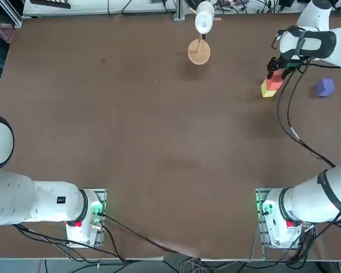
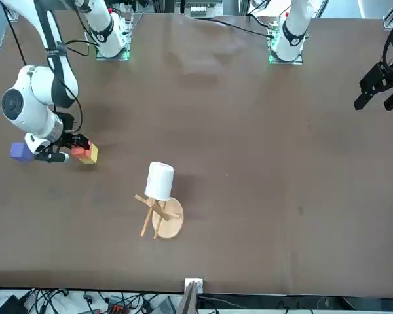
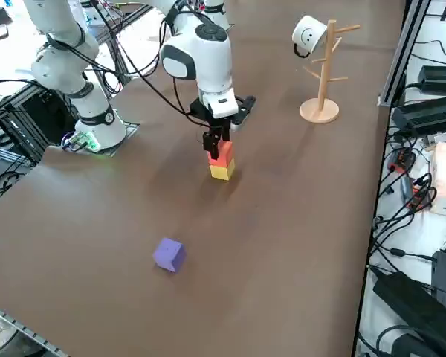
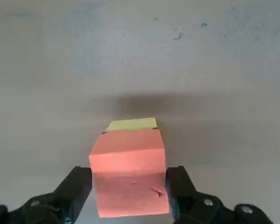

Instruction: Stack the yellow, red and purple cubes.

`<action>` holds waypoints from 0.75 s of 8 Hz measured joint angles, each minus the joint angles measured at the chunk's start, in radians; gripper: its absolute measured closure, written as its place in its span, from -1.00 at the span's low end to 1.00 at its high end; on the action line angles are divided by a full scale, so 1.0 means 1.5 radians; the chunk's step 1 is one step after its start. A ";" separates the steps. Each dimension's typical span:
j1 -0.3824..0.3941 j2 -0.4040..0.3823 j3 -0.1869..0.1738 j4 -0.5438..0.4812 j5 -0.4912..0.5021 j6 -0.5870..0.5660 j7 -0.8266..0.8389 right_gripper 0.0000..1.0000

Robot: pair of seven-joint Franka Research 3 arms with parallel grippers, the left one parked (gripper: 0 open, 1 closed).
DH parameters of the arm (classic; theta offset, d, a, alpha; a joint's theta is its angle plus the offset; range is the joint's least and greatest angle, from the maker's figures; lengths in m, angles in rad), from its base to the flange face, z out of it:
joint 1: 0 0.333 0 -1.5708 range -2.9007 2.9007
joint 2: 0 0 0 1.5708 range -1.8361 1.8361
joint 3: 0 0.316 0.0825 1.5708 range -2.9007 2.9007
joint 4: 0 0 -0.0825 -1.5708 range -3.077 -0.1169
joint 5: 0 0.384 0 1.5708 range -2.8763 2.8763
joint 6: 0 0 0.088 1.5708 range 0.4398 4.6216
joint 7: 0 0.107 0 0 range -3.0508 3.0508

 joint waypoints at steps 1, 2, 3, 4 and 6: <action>0.000 0.001 0.000 0.001 0.000 0.000 0.000 -0.95; 0.000 0.003 0.000 0.002 0.000 0.000 0.000 -0.98; 0.000 0.005 0.000 0.006 0.000 0.000 0.000 -0.99; 0.000 0.005 0.000 0.009 0.000 0.000 0.000 -1.00; 0.002 0.005 0.003 0.016 0.000 -0.004 0.000 -1.00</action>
